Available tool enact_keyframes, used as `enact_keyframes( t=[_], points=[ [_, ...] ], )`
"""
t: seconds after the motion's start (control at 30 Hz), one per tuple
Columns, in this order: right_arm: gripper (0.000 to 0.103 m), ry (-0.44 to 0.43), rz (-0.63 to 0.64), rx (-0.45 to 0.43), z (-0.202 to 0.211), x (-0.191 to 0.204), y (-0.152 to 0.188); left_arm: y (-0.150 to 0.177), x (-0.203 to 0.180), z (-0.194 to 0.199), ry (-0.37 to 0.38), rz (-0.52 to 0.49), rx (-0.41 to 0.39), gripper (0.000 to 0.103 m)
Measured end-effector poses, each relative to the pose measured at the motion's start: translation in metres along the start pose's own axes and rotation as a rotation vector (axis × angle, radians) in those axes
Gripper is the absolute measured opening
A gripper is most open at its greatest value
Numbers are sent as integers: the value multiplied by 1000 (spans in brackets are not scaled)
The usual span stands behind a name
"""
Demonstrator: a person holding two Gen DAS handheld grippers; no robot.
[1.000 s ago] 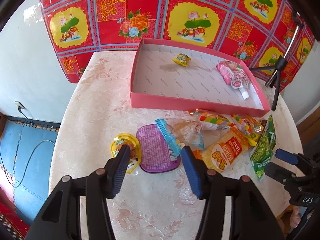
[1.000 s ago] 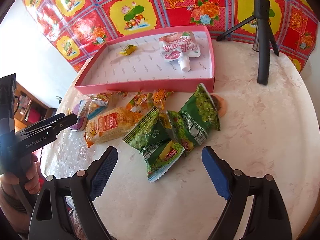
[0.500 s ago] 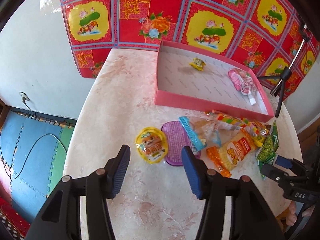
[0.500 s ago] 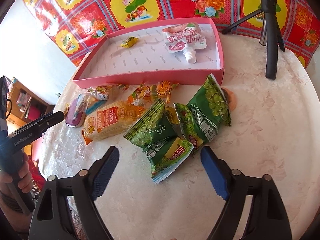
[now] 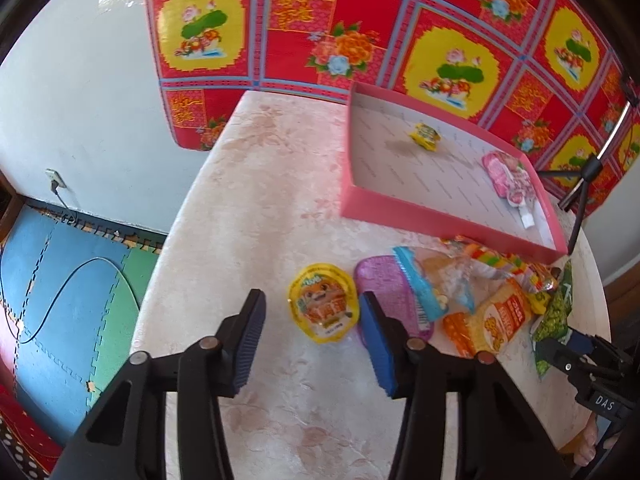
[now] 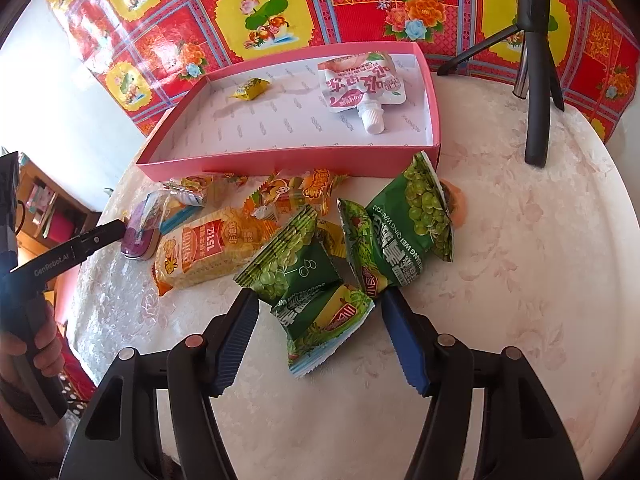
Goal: Organize snacks
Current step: 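Grasp the green pea snack bags with the right gripper while the left grasps the yellow jelly cup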
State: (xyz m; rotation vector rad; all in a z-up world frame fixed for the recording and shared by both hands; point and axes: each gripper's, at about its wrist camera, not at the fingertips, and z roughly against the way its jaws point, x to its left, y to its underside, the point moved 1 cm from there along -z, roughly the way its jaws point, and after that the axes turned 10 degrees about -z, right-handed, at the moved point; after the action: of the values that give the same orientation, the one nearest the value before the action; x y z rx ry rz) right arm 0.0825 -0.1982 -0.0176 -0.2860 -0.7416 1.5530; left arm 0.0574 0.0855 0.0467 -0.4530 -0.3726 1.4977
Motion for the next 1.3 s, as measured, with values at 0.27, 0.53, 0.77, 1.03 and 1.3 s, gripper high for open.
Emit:
enact_keyframes(
  t=[0.27, 0.53, 0.77, 1.03, 1.3],
  points=[
    [67, 4, 14, -4, -1, 1, 0, 1, 10, -10, -20, 13, 12, 43],
    [67, 10, 49, 7, -3, 3, -2, -3, -2, -17, -96, -70, -7, 39],
    [61, 66, 115, -10, -7, 10, -1, 0, -3, -16, -83, -80, -16, 38],
    [42, 91, 132, -28, -3, 6, 1, 0, -10, -2, -61, -82, -43, 38],
    [38, 38, 112, -20, 4, 4, 7, -4, -18, 13, -29, -84, -60, 38]
  ],
)
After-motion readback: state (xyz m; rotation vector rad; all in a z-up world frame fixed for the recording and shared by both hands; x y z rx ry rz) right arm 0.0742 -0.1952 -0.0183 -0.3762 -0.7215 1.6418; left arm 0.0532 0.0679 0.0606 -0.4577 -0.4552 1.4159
